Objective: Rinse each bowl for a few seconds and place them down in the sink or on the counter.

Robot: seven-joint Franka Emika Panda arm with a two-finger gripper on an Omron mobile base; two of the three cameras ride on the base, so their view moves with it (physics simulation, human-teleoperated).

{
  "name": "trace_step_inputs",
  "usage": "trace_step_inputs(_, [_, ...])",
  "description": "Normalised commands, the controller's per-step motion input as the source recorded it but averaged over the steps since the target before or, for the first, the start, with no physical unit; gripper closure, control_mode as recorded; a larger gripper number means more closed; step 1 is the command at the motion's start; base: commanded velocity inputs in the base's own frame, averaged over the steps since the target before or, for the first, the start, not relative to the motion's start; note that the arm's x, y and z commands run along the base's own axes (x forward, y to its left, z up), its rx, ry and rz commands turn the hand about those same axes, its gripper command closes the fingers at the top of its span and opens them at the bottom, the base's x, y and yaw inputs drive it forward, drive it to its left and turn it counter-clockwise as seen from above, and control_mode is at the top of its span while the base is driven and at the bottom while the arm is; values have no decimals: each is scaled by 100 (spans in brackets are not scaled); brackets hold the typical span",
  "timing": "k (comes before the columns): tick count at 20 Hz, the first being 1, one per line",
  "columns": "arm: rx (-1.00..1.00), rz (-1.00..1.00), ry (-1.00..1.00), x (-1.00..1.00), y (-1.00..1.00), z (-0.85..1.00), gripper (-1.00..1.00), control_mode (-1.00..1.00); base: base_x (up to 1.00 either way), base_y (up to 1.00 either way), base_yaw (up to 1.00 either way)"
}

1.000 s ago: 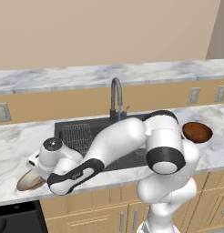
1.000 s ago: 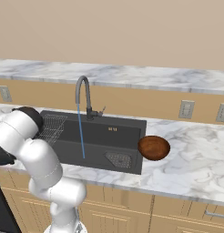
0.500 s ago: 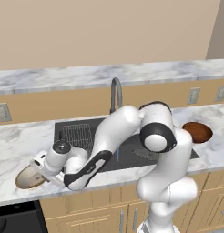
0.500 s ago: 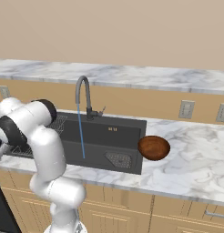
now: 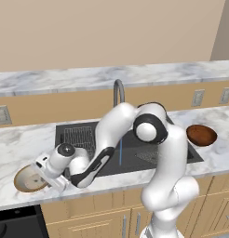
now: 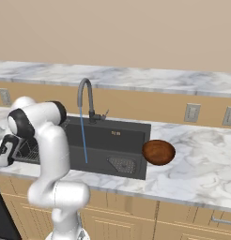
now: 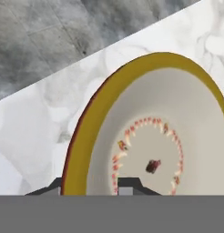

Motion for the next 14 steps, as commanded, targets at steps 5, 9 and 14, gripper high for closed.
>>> trace_step_inputs(5, [-1, 0, 6, 13, 22, 6, -100, -100, 0, 0, 0])
trace_step_inputs(9, [0, 0, 1, 8, 6, 20, -100, -100, 0, 0, 0])
trace_step_inputs(14, [0, 0, 2, -2, -8, 23, -100, -100, 0, 0, 0])
